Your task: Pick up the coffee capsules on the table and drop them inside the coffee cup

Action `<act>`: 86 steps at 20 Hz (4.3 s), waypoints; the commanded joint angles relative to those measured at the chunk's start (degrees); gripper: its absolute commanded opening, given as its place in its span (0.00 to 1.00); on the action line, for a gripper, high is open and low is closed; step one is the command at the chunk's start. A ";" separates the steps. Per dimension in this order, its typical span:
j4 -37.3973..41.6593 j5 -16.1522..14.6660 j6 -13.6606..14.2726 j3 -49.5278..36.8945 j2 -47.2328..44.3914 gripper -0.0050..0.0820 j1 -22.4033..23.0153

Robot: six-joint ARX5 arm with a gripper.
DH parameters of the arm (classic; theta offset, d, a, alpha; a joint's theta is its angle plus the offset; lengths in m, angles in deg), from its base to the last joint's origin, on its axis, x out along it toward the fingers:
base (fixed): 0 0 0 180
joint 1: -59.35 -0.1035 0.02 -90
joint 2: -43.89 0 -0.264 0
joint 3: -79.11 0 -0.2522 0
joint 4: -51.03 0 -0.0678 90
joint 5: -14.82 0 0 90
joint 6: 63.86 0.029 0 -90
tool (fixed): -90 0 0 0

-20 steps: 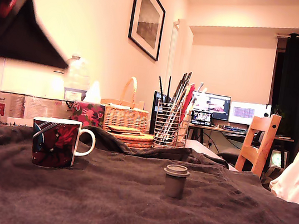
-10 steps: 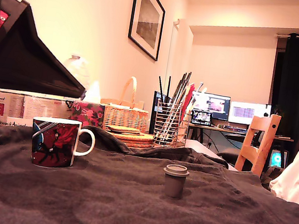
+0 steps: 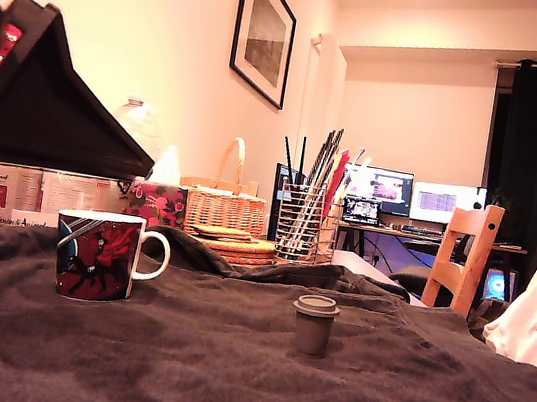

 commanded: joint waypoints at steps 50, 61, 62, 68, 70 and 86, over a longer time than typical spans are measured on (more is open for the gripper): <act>30.12 1.60 0.72 22.69 -56.22 0.71 5.84; 17.77 1.36 0.48 32.44 -62.40 0.71 6.03; 17.79 1.38 0.48 32.54 -62.40 0.71 6.12; 18.21 1.42 0.50 32.72 -62.40 0.51 6.16; 18.23 1.46 0.50 32.74 -62.38 0.38 6.16; 12.63 1.18 0.98 32.74 -50.80 0.32 5.70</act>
